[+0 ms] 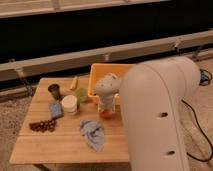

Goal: Place apple in plastic cup

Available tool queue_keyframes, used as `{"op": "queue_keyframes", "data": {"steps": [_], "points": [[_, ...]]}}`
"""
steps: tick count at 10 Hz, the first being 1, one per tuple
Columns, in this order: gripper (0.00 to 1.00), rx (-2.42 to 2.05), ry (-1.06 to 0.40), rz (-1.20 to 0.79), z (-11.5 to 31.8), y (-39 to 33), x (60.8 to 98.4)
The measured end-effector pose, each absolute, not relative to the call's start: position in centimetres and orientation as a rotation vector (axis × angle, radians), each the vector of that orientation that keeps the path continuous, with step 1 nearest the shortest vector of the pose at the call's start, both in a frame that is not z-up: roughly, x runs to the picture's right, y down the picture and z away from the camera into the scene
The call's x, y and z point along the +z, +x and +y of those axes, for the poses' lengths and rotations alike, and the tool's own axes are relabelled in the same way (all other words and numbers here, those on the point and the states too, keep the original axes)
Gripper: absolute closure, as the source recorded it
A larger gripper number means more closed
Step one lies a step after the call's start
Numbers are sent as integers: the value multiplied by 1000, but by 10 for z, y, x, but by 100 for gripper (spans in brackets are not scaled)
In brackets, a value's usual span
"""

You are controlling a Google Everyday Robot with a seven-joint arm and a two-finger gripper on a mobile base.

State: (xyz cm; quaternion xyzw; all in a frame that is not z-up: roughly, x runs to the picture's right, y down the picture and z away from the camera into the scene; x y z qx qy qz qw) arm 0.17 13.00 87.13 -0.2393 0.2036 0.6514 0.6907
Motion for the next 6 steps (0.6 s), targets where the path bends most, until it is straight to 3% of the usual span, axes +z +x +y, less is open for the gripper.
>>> {"op": "queue_keyframes", "data": {"steps": [2, 6], "points": [[99, 1455, -578, 424, 112, 0, 846], [100, 1400, -764, 334, 51, -11, 789]]}}
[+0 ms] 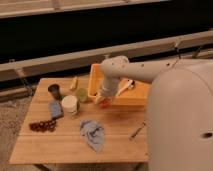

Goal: Place apple in plastic cup

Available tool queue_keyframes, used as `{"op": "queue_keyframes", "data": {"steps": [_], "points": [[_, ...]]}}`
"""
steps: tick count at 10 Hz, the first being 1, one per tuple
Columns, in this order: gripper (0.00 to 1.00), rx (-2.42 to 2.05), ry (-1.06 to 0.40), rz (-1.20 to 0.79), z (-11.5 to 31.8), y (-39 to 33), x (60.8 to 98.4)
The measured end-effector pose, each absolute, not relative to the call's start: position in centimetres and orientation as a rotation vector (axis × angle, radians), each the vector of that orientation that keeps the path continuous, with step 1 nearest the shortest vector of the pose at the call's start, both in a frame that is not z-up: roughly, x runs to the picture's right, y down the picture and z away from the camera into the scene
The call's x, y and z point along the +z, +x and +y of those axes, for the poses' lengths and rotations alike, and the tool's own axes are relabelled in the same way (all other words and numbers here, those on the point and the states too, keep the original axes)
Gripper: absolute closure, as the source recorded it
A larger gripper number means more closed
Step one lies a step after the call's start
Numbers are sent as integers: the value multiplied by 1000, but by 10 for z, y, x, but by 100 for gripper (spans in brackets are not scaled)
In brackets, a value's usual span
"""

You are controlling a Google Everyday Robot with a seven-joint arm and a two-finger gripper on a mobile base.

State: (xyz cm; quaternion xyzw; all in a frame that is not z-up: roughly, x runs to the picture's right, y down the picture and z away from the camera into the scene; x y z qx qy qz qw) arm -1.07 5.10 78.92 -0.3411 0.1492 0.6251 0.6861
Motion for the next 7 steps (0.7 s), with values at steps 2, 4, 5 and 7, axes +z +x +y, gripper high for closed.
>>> {"op": "queue_keyframes", "data": {"steps": [2, 4, 5, 7], "points": [[100, 1335, -856, 291, 22, -35, 781], [100, 1263, -887, 280, 6, -59, 788], [100, 1221, -880, 285, 1, -71, 796], [100, 1132, -843, 295, -8, -98, 809]]}}
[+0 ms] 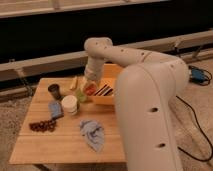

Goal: Place apple in plastic cup

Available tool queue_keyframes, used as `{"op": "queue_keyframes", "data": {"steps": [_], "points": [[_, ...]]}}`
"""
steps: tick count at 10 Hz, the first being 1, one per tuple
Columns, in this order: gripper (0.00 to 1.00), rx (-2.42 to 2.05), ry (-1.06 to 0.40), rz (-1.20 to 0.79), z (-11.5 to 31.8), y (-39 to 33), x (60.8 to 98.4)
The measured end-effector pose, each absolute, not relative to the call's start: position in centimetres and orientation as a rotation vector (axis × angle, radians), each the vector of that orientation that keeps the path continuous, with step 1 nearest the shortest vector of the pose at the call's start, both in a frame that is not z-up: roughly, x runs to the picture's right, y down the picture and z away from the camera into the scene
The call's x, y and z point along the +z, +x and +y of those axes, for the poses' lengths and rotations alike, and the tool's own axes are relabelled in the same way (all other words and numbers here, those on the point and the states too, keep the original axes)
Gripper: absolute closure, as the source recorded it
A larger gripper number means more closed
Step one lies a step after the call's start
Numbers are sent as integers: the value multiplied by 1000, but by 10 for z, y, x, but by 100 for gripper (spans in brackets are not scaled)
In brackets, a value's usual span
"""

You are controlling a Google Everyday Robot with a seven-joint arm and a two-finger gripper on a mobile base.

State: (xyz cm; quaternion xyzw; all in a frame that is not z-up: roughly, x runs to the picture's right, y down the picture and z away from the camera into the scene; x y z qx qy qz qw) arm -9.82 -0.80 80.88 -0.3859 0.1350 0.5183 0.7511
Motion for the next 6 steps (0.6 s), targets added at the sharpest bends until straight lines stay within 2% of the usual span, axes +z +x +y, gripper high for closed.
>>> {"op": "queue_keyframes", "data": {"steps": [6], "points": [[100, 990, -681, 297, -15, -132, 826]]}}
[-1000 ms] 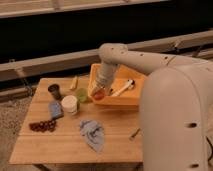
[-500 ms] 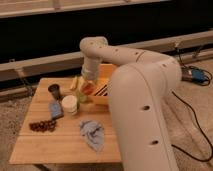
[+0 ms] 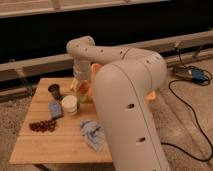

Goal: Place apple in plastic cup

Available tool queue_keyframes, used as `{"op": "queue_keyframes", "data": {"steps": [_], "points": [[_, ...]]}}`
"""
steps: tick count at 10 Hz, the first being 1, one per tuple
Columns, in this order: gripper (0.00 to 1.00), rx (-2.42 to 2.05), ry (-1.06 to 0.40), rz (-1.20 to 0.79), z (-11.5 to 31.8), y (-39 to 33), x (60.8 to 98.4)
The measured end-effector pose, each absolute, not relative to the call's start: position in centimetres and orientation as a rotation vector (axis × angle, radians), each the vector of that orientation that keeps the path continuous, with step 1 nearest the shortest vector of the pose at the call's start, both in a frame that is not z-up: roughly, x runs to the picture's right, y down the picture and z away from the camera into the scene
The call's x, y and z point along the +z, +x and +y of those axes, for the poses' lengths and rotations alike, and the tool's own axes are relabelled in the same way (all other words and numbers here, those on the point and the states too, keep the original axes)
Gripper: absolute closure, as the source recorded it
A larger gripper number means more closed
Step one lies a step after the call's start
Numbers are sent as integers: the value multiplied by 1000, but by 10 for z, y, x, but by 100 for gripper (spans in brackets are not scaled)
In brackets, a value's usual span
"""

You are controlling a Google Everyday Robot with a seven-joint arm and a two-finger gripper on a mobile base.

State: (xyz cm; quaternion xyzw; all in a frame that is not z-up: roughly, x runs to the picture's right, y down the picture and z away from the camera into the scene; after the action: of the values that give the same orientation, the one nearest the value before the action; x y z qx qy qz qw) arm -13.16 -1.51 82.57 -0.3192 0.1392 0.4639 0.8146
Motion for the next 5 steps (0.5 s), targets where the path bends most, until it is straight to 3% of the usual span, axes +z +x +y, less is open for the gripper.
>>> {"op": "queue_keyframes", "data": {"steps": [2, 5], "points": [[100, 938, -570, 314, -14, -143, 834], [100, 917, -522, 318, -24, -144, 842]]}}
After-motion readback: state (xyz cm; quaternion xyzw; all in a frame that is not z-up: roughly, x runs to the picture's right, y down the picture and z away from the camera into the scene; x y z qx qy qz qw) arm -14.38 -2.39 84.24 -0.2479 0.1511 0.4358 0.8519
